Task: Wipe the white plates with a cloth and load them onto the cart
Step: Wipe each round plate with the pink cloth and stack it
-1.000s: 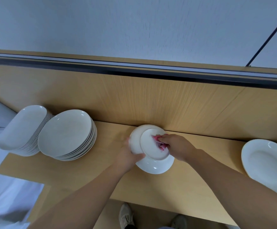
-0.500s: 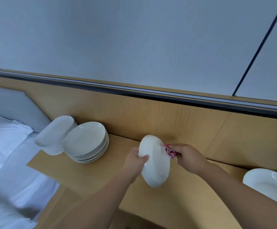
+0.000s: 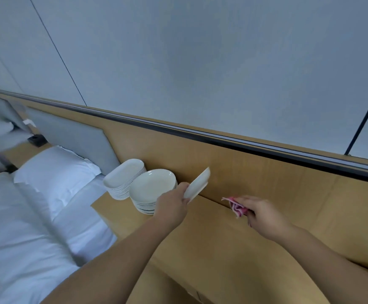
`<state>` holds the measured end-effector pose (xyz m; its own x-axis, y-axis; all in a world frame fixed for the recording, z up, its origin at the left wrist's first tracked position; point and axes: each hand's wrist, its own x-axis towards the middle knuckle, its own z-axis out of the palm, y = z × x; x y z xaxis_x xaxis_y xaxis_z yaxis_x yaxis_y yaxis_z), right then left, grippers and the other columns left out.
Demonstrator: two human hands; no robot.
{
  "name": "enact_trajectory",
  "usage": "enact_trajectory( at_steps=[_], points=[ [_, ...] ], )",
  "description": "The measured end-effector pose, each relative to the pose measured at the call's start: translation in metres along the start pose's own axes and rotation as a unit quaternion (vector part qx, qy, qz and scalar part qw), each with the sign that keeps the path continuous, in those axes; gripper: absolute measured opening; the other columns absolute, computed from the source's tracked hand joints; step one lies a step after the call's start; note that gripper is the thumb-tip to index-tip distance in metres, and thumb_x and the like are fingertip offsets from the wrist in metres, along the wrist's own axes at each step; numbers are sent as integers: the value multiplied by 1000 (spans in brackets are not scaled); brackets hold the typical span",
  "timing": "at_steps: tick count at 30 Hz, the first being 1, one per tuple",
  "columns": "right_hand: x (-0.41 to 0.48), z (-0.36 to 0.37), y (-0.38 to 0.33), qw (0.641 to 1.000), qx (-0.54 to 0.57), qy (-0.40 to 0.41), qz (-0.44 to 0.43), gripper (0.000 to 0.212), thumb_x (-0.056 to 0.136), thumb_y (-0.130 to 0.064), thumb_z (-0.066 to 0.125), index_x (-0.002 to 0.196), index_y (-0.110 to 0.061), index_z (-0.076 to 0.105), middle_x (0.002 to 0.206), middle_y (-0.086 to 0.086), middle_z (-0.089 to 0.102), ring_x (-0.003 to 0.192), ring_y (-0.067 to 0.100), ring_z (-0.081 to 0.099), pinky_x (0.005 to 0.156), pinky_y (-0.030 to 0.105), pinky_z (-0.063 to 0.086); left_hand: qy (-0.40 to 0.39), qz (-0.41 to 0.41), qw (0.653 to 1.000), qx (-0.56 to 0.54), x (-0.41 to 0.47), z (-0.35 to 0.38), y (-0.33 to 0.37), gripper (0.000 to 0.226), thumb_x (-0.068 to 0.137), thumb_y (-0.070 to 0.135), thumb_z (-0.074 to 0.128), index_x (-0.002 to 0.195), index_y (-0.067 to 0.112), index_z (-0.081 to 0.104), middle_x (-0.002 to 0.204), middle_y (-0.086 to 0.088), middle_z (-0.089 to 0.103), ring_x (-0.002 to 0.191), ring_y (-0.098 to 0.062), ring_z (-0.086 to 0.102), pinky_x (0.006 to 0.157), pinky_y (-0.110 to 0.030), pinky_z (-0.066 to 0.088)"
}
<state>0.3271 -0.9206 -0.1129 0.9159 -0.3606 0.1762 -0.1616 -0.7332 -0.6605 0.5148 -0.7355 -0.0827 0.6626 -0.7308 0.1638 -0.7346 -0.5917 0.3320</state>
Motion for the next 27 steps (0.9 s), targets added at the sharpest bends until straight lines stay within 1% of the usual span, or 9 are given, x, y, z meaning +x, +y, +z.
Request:
enact_trajectory(
  at_steps=[4,6,8,10,13,16,20,24,27],
  points=[
    [14,10,-13,1000,4,-3,-18,52,88,16,44,123,-16,65,97,-5,64,74,-12,54,65,1,35,-15,-10,997,70,5,-12,-28,29,96,21,44,124,29,46,90,0,67,81,-25,61,71,-35,46],
    [23,15,-17,1000,-5,-6,-17,54,87,16,44,124,-18,64,99,-8,64,76,-10,54,65,3,35,-33,-3,995,96,9,-16,-46,32,94,17,44,124,28,47,93,2,66,83,-24,61,68,-34,44],
    [32,19,-19,1000,-11,0,-14,54,86,17,45,123,-16,66,103,-7,65,77,-11,54,65,2,35,-52,8,991,122,15,-17,-63,38,90,11,45,124,28,47,97,3,65,85,-23,61,64,-32,39],
    [39,24,-21,1000,-8,8,-5,52,86,18,44,120,-13,67,104,-6,66,78,-13,54,66,2,36,-62,7,989,134,22,-16,-79,43,88,8,45,126,28,46,101,3,65,89,-23,61,65,-30,37],
    [50,32,-26,1000,-15,10,17,53,87,17,43,122,-16,66,107,-11,64,80,-16,53,68,1,36,-82,4,986,147,32,-10,-102,48,90,5,44,132,28,43,105,2,64,93,-23,61,71,-32,44],
    [60,42,-30,999,-25,9,43,57,86,16,43,123,-20,65,99,-17,62,79,-11,54,67,3,36,-101,25,981,163,43,-2,-122,47,91,5,43,133,26,41,107,1,63,95,-24,62,73,-33,45],
    [71,54,-38,998,-26,13,56,60,80,19,41,117,-20,67,87,-16,61,75,-5,54,66,5,37,-111,49,977,178,55,7,-140,45,92,4,40,131,24,42,108,-1,63,95,-25,62,75,-34,44],
    [78,66,-43,998,-24,16,48,69,78,21,40,122,-25,65,85,-12,61,76,1,54,67,6,38,-128,60,971,194,61,16,-156,45,91,2,42,131,24,42,109,0,64,97,-25,63,75,-34,45],
    [83,72,-45,998,-36,25,50,68,78,20,41,121,-27,65,86,-14,60,76,1,54,67,7,37,-152,68,966,197,66,21,-165,47,90,2,42,131,24,41,106,-1,64,97,-26,63,73,-34,43]
  ],
)
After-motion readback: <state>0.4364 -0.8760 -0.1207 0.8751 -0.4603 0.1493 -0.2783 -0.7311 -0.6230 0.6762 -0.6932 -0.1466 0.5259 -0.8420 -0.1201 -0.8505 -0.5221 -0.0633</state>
